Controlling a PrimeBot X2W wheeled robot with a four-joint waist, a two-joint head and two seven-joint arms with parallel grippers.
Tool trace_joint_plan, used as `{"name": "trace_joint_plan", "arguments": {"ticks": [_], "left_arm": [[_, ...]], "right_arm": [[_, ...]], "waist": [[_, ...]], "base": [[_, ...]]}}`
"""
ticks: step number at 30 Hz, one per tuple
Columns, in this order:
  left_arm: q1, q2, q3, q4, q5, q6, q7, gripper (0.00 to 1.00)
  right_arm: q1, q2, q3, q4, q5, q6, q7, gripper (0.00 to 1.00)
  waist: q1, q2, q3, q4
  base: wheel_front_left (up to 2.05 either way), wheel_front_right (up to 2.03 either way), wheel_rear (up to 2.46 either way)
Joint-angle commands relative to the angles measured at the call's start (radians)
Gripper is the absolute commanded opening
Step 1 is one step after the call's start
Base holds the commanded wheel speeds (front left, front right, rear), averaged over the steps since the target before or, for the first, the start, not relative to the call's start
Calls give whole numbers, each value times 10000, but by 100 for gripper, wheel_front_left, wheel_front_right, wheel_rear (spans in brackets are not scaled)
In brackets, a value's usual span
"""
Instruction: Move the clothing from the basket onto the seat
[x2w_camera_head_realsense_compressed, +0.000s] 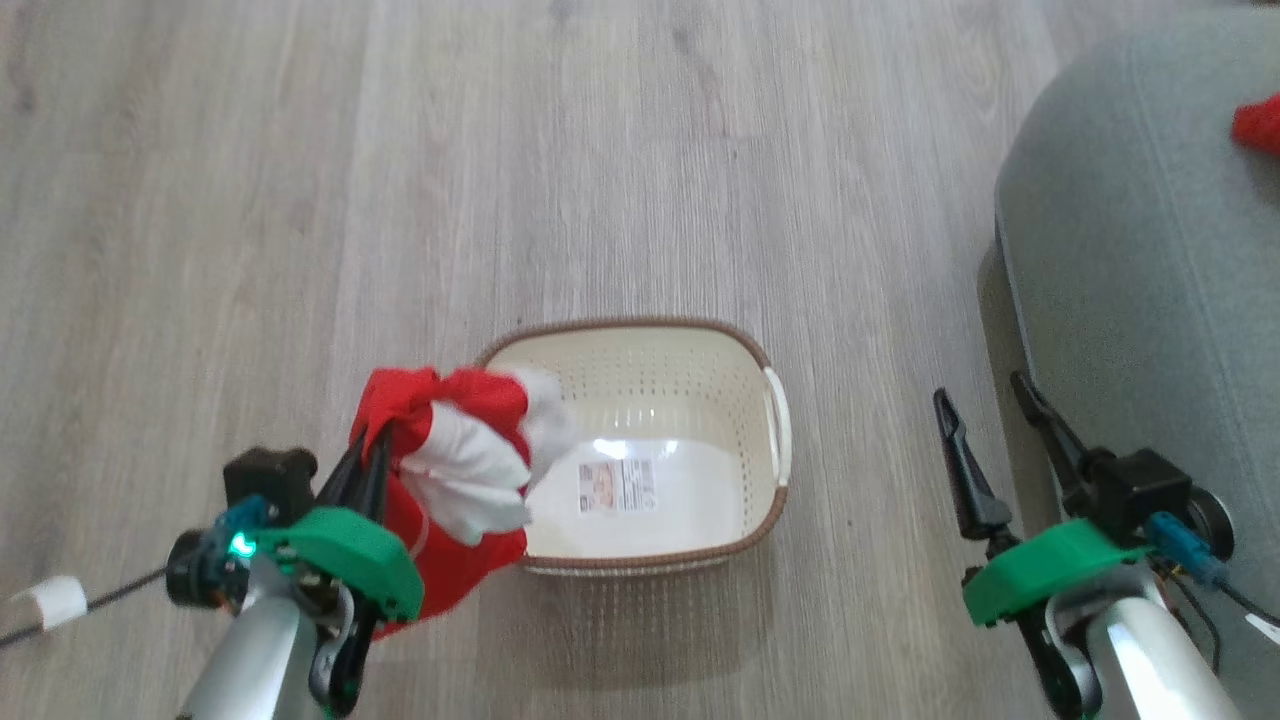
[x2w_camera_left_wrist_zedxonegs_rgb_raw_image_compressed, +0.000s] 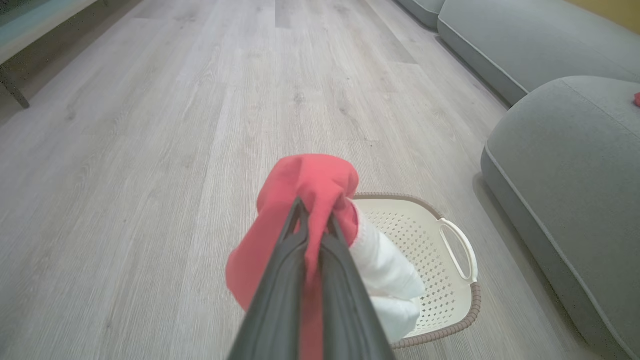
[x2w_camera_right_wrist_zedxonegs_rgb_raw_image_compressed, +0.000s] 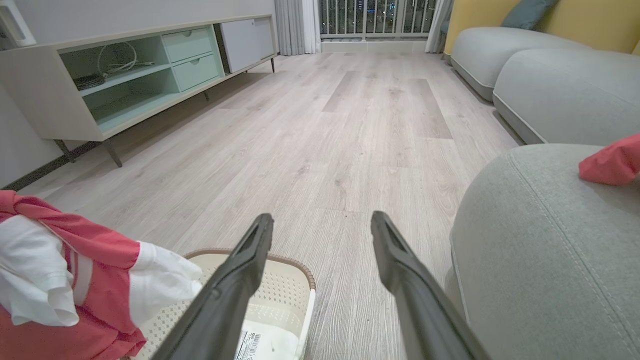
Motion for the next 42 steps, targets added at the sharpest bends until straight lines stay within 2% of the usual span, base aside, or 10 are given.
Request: {"name": "trace_joint_plan", "arguments": {"ticks": [1, 13, 22, 27, 31, 36, 37, 42], "left_arm": [[-144, 288, 403, -527, -27, 123, -101, 0], [909, 189, 442, -1473, -43, 488, -116, 0], [987, 273, 369, -1663, -106, 514, -42, 0], [914, 362, 141, -1895, 12, 360, -43, 0], [686, 504, -366, -2385, 227, -75, 124, 0], [200, 738, -1282, -3264, 520, -537, 683, 0], [200, 738, -1282, -3264, 520, -537, 683, 0], [-279, 955, -2322, -4114, 669, -748, 1241, 0]], "right_arm": [[33, -245, 281, -198, -58, -2, -65, 100], [356, -414, 486, 76, -33, -2, -65, 100], [338, -424, 606, 68, 9, -2, -65, 100], [205, -471, 949, 49, 133, -2, -65, 100], [-336, -791, 2168, -163, 558, -2, -65, 100], [-1601, -1703, 4848, -235, 1497, -2, -65, 100], [-1601, -1703, 4848, -235, 1497, -2, -65, 100], [-2981, -2393, 6952, -66, 2340, -2, -65, 100]], "waist": [[2, -1, -430, 148], [2, -1, -1275, 227], [2, -1, -1236, 205], [2, -1, -1172, 198], [2, -1, -1103, 210], [2, -1, -1068, 323], [2, -1, -1068, 323], [2, -1, -1106, 531]], "base": [[0, 0, 0], [0, 0, 0], [0, 0, 0], [0, 0, 0], [0, 0, 0], [0, 0, 0], [0, 0, 0], [0, 0, 0]]}}
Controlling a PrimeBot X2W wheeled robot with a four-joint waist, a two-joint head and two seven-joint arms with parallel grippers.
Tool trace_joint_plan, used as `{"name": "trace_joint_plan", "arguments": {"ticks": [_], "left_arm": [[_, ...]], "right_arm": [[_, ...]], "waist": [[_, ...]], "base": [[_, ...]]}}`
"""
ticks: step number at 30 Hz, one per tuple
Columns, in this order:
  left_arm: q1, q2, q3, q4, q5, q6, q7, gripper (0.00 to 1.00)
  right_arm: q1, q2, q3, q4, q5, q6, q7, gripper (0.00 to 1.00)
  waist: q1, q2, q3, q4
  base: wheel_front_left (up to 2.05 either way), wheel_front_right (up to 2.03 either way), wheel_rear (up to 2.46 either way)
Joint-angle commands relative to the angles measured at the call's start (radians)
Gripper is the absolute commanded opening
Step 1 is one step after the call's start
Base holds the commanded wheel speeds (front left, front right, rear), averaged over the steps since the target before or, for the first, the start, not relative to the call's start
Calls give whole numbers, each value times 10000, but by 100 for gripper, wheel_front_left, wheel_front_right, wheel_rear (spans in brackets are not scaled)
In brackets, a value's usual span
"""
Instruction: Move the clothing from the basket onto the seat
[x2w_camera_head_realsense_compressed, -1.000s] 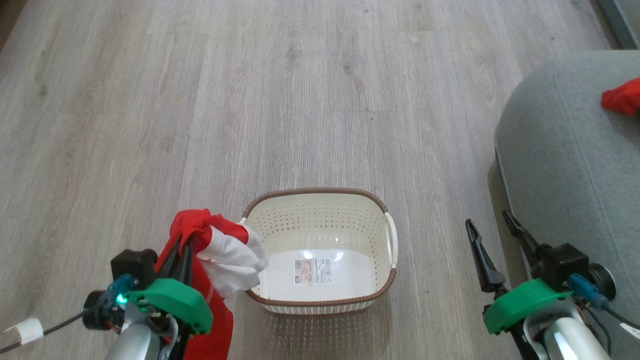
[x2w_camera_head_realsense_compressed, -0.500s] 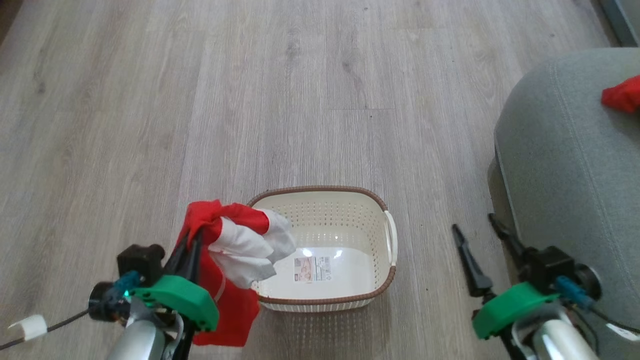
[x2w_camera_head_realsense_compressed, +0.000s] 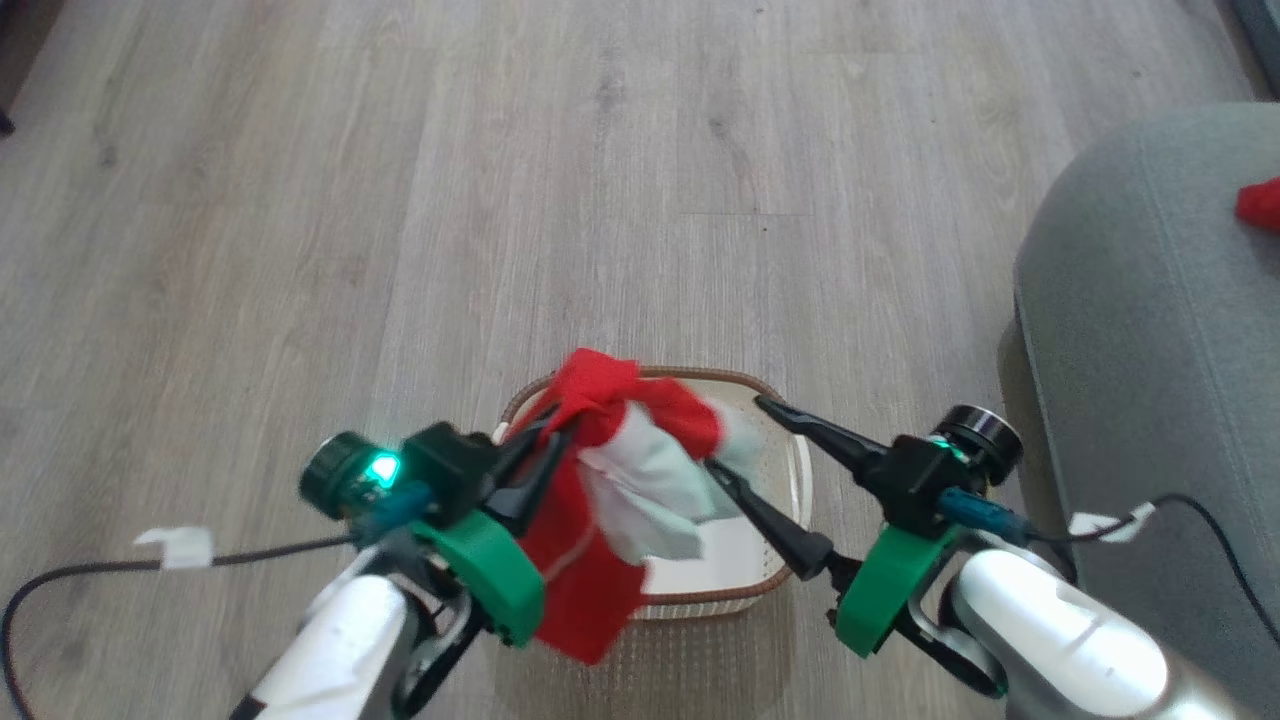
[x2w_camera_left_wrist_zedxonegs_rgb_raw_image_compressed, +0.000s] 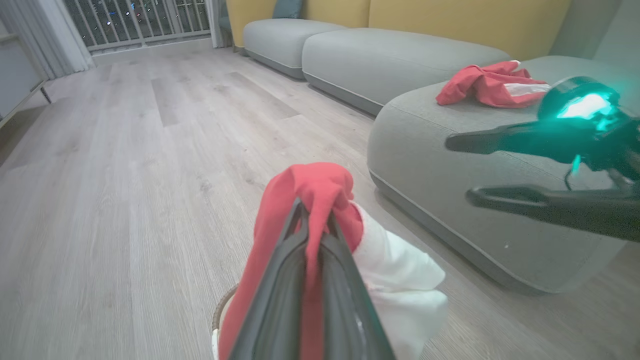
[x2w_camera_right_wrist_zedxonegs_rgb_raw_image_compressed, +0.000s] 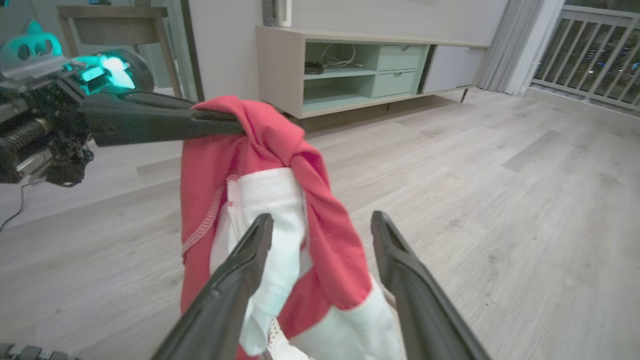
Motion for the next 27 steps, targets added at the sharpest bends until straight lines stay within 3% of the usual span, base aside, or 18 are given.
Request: {"name": "trace_joint_plan", "arguments": {"ticks": [1, 9, 13, 14, 15, 21, 22, 24, 25, 27], "left_arm": [[-592, 283, 118, -531, 151, -37, 63, 0], [-1257, 605, -1895, -1892, 93, -96, 441, 0], [-1634, 795, -2767, -2390, -340, -98, 296, 0], [-1679, 807, -2849, -2455, -467, -99, 222, 0], [-1712, 818, -2904, -2490, -573, -99, 160, 0], [-1723, 965, -2915, -2323, -865, -94, -77, 0], [-1698, 976, -2886, -2273, -895, -76, -121, 5], [-1639, 1002, -2823, -2151, -924, -6, -231, 36], [-1560, 1011, -2752, -1976, -966, 88, -336, 71], [-1490, 967, -2700, -1749, -1060, 123, -490, 100]], "right_arm": [[-397, -192, 373, -162, 200, -4, -65, 100], [-1884, -663, 2199, 215, 883, -4, -65, 100], [-2150, -583, 2849, 400, 1495, -4, -65, 100], [-2171, -554, 3032, 443, 1691, -4, -65, 85], [-2173, -526, 3225, 429, 1930, -4, -65, 0], [-2205, -647, 3453, 128, 2964, -4, -65, 0], [-2188, -684, 3394, 125, 2998, -4, -65, 0], [-2136, -753, 3252, 124, 3046, -4, -65, 0], [-2086, -828, 3011, 102, 3065, -4, -65, 0], [-1999, -923, 2643, 50, 3068, -4, -65, 0]], "waist": [[0, 0, -18, 79], [0, 0, -33, 359], [0, 0, -74, 433], [0, 0, -86, 439], [0, 0, -99, 452], [0, 0, -81, 409], [0, 0, -74, 386], [0, 0, -57, 329], [0, 0, -4, 247], [0, 0, 73, 140]], "base": [[0, 0, 0], [0, 0, 0], [0, 0, 0], [0, 0, 0], [0, 0, 0], [0, 0, 0], [0, 0, 0], [0, 0, 0], [0, 0, 0], [0, 0, 0]]}}
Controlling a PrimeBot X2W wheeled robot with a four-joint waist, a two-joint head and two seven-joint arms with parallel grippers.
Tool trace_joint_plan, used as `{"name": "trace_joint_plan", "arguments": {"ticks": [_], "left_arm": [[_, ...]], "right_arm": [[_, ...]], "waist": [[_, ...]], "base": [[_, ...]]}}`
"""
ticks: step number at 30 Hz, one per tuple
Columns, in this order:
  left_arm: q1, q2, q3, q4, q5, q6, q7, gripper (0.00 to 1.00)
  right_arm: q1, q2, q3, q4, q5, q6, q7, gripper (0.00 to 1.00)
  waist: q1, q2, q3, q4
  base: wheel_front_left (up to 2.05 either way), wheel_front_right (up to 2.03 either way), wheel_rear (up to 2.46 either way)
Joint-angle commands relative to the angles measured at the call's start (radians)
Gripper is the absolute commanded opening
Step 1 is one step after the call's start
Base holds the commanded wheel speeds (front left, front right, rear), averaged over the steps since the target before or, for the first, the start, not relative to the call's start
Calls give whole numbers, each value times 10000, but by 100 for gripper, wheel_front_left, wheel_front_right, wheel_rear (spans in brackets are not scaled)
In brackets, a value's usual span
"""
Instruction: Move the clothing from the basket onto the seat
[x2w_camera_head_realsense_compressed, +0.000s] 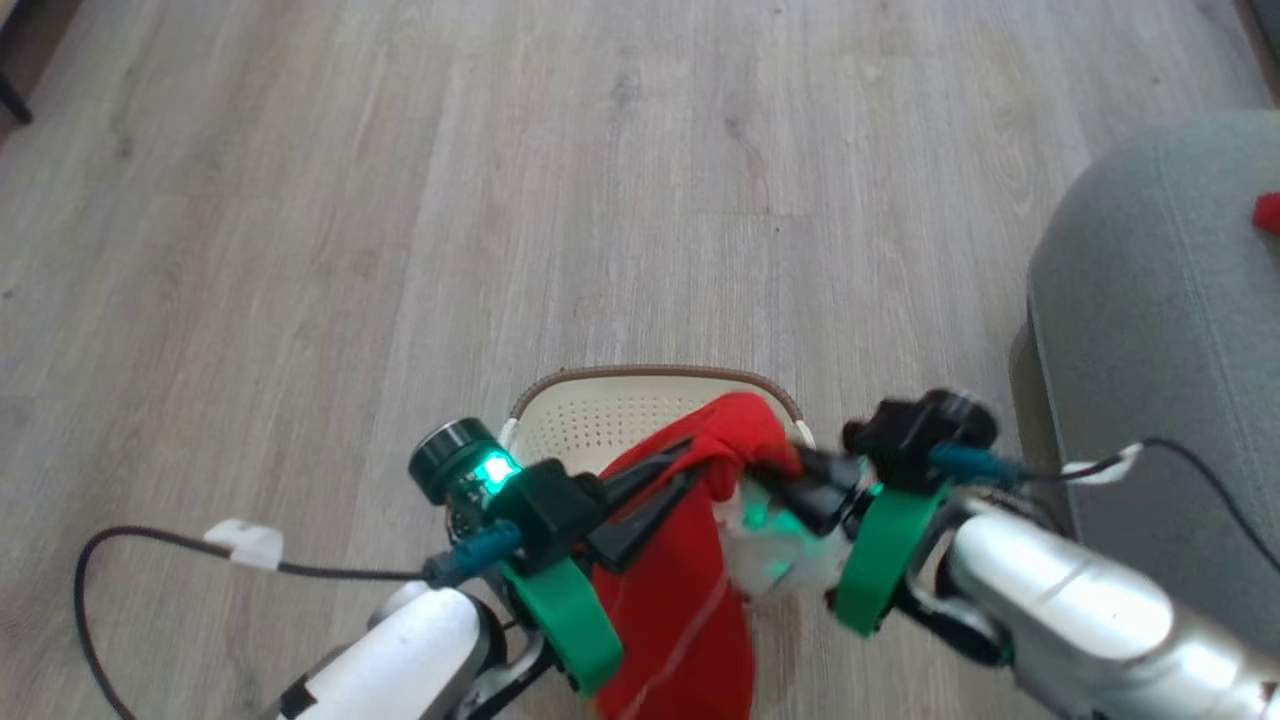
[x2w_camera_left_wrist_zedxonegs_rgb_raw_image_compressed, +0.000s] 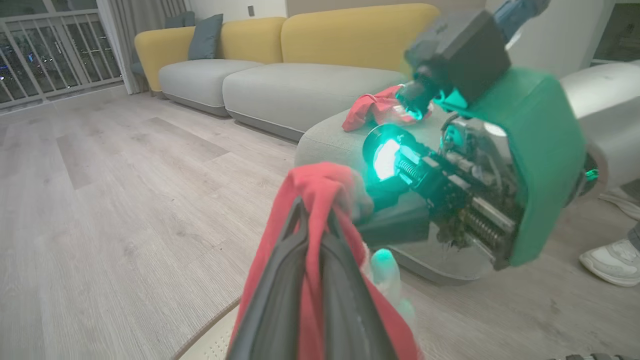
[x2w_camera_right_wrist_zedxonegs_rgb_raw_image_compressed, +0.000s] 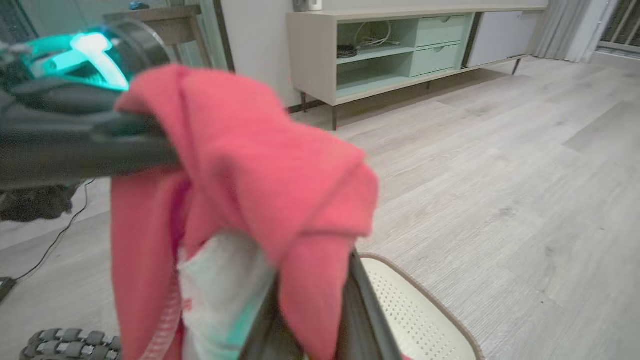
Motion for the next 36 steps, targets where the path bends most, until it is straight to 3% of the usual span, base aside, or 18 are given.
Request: {"name": "trace_joint_plan", "arguments": {"ticks": [1, 9, 21, 29, 36], "left_arm": [[-318, 156, 479, -87, -79, 75, -167, 100], [-101, -245, 402, 1380, -273, 24, -789, 100], [-203, -1100, -27, 2338, 74, -118, -999, 100], [-302, -1296, -188, 2358, 261, -148, -1002, 100], [-493, -1257, -336, 2318, 222, -151, -1003, 100]], "right_arm": [[70, -174, -373, -324, 62, -4, -65, 0], [553, -479, -1761, -553, -330, -4, -65, 0], [1490, -928, -4020, -618, -830, -4, -65, 0], [2189, -864, -5345, -812, -1146, -4, -65, 0], [2394, -630, -6092, -907, -924, -4, -65, 0]], "waist": [[0, 0, 88, -142], [0, 0, 473, -1618], [0, 0, 894, -3748], [0, 0, 1042, -4412], [0, 0, 1312, -4464]], "base": [[0, 0, 0], [0, 0, 0], [0, 0, 0], [0, 0, 0], [0, 0, 0]]}}
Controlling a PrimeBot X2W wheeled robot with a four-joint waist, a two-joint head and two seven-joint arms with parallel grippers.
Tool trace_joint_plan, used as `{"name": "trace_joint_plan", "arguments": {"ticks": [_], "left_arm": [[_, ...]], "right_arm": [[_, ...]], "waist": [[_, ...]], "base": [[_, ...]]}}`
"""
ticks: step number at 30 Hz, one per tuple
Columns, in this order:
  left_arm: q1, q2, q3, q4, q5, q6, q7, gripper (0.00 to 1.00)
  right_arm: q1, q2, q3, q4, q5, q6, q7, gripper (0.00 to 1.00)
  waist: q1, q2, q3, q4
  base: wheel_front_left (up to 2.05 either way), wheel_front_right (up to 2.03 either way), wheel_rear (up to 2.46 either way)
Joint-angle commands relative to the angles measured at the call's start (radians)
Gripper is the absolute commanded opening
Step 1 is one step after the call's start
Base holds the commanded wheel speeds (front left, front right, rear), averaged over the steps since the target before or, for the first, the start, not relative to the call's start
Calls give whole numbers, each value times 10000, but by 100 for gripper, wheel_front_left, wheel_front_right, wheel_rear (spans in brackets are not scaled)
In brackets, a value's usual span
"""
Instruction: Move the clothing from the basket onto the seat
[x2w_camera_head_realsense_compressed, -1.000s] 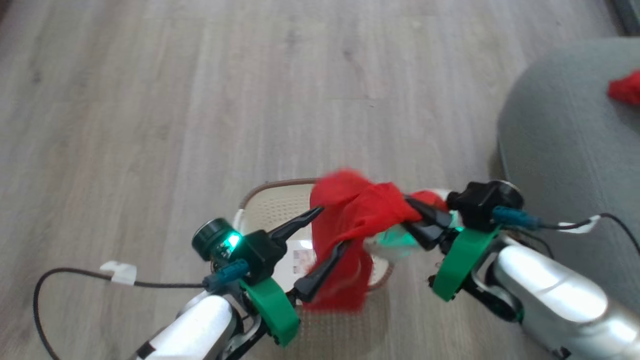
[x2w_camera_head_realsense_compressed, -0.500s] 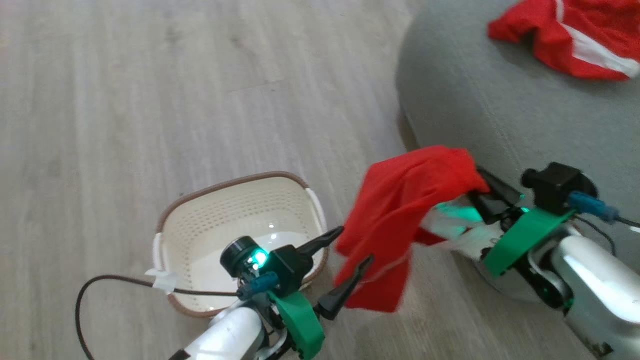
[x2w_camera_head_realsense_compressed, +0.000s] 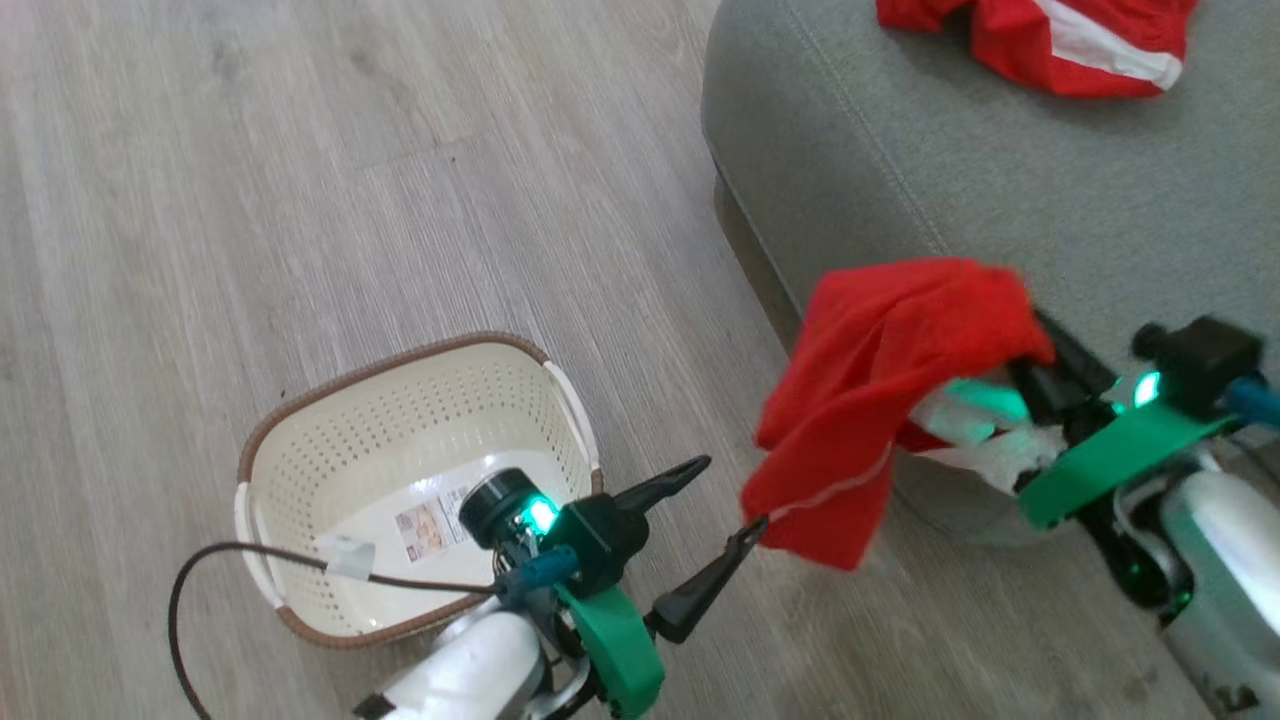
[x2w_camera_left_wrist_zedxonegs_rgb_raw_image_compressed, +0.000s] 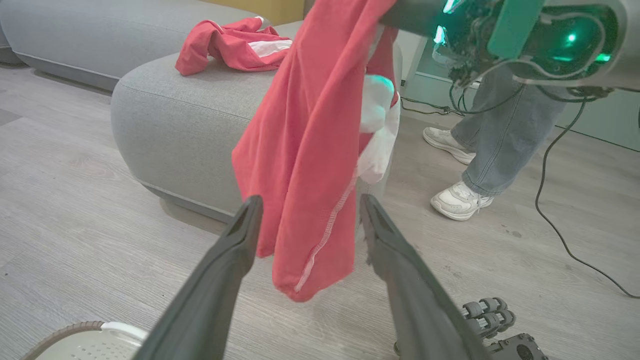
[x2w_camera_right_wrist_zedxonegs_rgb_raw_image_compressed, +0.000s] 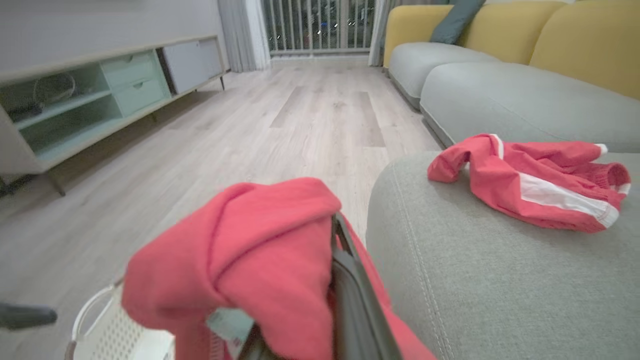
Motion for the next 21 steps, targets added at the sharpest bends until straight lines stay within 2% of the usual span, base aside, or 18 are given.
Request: {"name": "trace_joint_plan", "arguments": {"ticks": [1, 2, 6, 11, 17, 18, 21], "left_arm": [[-571, 20, 270, -288, 18, -13, -127, 100], [-733, 45, 350, -284, 35, -14, -127, 100], [-1281, 163, 497, -292, 150, -14, -127, 100], [-2248, 335, 613, -326, 326, -14, -127, 100], [-3249, 730, 1096, -91, 642, -15, -127, 100], [-3249, 730, 1096, -91, 642, -15, -127, 100], [-3630, 796, 1140, -109, 678, -15, -127, 100]], "right_arm": [[2, -3, -312, -318, 254, -4, -65, 0], [-162, 172, -854, -181, 345, -4, -65, 0], [-1111, 863, -1844, 374, 418, -4, -65, 0], [-3550, 1373, -2935, 1589, 225, -4, -65, 0], [-7207, 948, -4808, 3353, -363, -4, -52, 0], [-7207, 948, -4808, 3353, -363, -4, -52, 0], [-8913, 370, -6084, 4128, -767, -4, 4, 0]], "waist": [[0, -1, 194, 79], [0, -1, 559, 171], [0, -1, 1592, 378], [0, -1, 3245, 815], [0, -1, 5053, 1284], [0, -1, 5053, 1284], [0, -1, 5644, 1617]], "base": [[0, 0, 0], [0, 0, 0], [0, 0, 0], [0, 0, 0], [0, 0, 0], [0, 0, 0], [0, 0, 0]]}}
